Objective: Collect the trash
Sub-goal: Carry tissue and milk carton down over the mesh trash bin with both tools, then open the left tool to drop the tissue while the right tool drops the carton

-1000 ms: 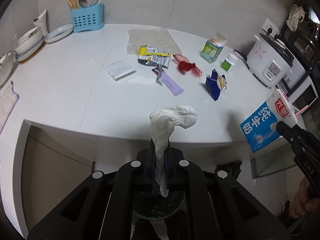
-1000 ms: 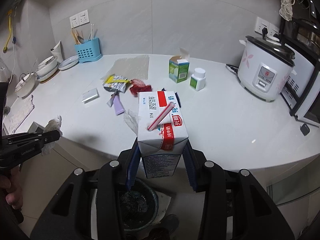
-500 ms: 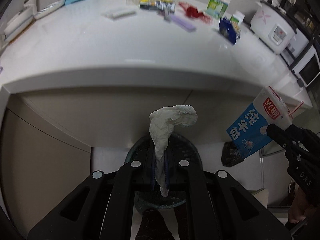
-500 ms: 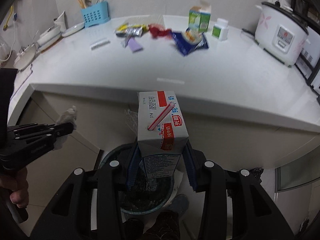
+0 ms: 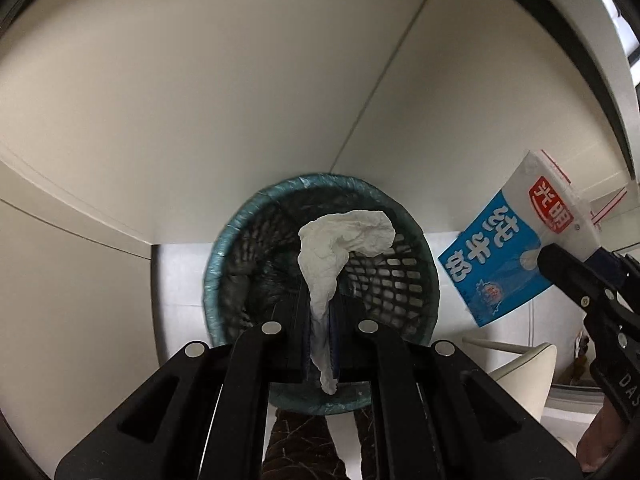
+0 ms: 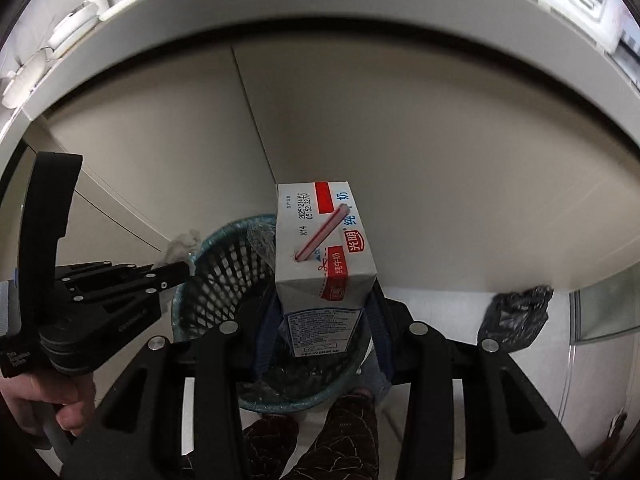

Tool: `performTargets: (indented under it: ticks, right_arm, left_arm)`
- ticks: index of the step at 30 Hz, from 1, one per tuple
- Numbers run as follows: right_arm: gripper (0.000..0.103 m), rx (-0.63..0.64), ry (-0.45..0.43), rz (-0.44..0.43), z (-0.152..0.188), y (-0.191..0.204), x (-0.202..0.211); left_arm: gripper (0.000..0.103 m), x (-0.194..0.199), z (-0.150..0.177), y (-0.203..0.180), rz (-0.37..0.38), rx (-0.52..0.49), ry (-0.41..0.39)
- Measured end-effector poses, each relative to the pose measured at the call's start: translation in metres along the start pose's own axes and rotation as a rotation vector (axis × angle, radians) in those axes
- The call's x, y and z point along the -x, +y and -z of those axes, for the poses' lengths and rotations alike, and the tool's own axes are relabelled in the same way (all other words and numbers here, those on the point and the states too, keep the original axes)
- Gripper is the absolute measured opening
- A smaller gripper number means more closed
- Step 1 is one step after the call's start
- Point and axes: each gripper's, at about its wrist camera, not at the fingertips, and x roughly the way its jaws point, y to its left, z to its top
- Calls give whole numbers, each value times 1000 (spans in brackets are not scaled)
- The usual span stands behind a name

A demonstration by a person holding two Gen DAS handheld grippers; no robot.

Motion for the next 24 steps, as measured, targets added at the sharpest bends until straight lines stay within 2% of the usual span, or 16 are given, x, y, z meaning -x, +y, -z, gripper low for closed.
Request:
performTargets:
  ticks: [13,15,16,18,19,20,22,24]
  right_arm:
    - [39,-7,55,4,8,0,-28]
    - [39,-4,59,2,7,1,-30]
    - [39,-2,61,1,7,2,-30]
    - [39,3,65,1,7,2,-31]
    - [39,5,66,2,7,3,-31]
    - [39,6,68,0,7,2,-32]
    - [39,7,73,-6,8,-2,-35]
    - [39,16,72,-6,9,-3,-37]
  left_arm:
    - [12,-29,3,-2,11,-25,18]
    - [17,-29,3,-3,3,-30,16]
    - [23,-30,2,-2,3,-27,16]
    - [36,-31,2,0,3,-22,16]
    - [47,-32,2,1,11,-15,17]
    - [51,-32,2,2,19,-9,16]
    - [52,-33,1,2,23,-10,11]
    - [60,-32,1,1,12,-14,0]
